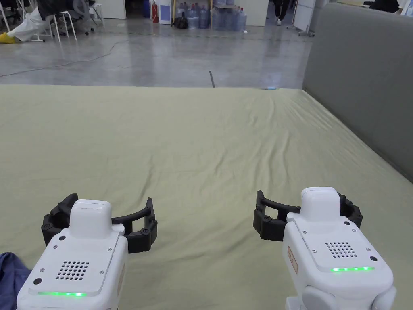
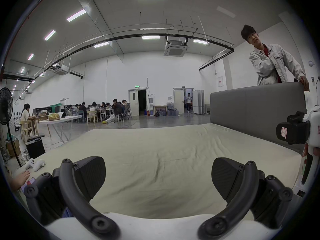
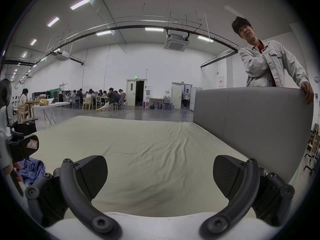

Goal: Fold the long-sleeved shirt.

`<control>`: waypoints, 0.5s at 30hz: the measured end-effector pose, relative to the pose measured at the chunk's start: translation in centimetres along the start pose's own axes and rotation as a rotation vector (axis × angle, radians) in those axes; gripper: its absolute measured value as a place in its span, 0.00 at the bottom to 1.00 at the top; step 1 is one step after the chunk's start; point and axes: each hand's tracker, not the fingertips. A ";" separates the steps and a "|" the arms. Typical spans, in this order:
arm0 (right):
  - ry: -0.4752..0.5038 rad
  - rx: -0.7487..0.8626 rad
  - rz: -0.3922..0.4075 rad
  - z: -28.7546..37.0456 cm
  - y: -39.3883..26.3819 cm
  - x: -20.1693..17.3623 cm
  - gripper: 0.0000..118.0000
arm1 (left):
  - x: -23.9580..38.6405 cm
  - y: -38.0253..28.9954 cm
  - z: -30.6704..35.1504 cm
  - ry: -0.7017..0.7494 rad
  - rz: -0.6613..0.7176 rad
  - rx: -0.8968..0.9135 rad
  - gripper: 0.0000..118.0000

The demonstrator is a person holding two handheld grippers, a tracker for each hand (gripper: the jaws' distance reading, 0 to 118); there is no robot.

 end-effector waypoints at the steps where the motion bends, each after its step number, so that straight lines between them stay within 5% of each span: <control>1: 0.001 0.000 0.000 0.0 0.0 0.0 1.00 | 0.0 0.0 0.0 0.002 -0.002 0.002 1.00; 15: 0.025 -0.054 -0.025 -0.3 0.5 -0.4 1.00 | -0.1 0.3 -0.2 0.000 0.000 -0.002 1.00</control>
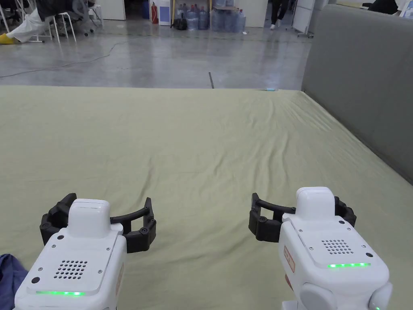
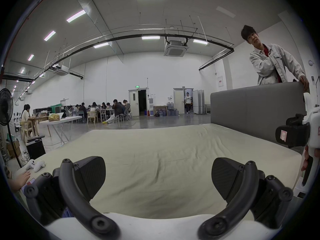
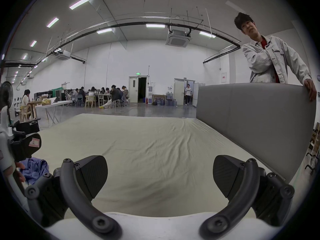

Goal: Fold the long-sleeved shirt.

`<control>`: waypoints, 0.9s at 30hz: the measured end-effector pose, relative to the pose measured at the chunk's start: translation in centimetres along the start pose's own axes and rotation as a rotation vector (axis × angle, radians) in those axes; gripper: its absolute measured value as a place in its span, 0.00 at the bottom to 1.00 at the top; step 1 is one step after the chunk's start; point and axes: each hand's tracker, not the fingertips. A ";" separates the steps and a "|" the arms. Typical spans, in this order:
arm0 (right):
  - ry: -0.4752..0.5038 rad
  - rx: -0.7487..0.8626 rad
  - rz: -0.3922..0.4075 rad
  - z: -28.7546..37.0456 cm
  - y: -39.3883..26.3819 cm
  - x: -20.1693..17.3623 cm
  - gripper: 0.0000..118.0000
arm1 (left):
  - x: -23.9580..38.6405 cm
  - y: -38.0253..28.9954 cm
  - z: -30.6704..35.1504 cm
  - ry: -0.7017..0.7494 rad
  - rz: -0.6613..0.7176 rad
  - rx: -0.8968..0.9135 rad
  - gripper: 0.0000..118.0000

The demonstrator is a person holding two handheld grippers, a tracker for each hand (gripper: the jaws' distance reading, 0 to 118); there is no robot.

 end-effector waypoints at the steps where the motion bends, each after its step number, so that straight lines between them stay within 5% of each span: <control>1: 0.040 0.003 -0.036 0.1 0.2 0.1 1.00 | -0.1 0.0 0.0 0.000 0.000 -0.001 1.00; 6: -0.055 -0.005 -0.108 0.7 1.7 -0.5 1.00 | 0.0 0.1 -0.1 0.003 -0.011 -0.011 1.00; 17: -0.162 -0.057 -0.045 0.0 1.9 -2.0 1.00 | 0.1 0.0 -0.2 0.000 -0.023 -0.022 1.00; 20: -0.071 -0.145 -0.078 -0.7 1.7 -1.2 1.00 | 0.0 -0.1 -0.1 0.002 -0.016 -0.025 1.00; 24: -0.229 -0.064 -0.086 -0.6 0.9 -1.5 1.00 | -0.1 -0.2 -0.1 0.005 -0.013 -0.029 1.00; 27: -0.218 -0.149 -0.047 -0.3 1.2 -1.3 1.00 | -0.2 -0.2 0.0 0.006 -0.014 -0.029 1.00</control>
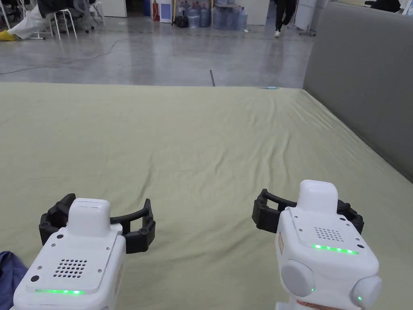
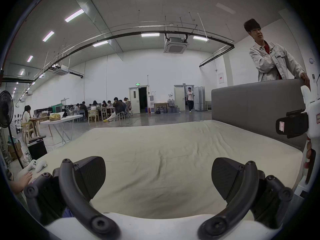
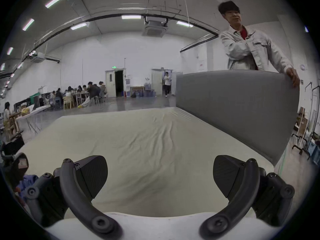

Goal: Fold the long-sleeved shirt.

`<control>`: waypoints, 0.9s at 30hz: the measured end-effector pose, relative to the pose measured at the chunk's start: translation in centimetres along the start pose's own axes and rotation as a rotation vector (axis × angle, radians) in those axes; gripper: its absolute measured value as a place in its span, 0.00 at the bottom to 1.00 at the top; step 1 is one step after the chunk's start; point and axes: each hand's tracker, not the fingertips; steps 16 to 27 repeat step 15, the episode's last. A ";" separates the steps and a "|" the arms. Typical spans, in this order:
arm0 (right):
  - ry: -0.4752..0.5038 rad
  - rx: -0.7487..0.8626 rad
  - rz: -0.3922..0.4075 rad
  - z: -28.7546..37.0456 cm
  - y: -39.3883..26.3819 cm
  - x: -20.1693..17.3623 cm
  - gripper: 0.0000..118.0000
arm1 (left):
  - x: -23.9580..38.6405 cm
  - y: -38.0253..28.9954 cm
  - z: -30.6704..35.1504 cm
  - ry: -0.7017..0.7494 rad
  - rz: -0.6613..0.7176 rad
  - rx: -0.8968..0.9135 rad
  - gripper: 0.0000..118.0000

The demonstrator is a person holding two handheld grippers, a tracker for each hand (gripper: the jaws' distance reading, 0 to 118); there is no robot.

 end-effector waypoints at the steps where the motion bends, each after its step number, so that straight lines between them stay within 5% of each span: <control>1: 0.024 -0.009 0.047 -0.2 0.0 0.0 1.00 | 0.0 0.0 0.0 -0.001 0.002 -0.001 1.00; 4: 0.042 0.018 0.122 -0.4 -0.9 0.0 1.00 | 0.1 -0.1 -0.1 -0.001 0.012 -0.003 1.00; 10: 0.131 0.044 -0.011 0.0 -1.2 1.5 1.00 | 0.4 -0.1 0.1 -0.006 -0.003 -0.009 1.00; 27: 0.118 0.090 0.009 0.5 -0.9 1.8 1.00 | 0.3 -0.2 -0.1 -0.005 0.015 -0.016 1.00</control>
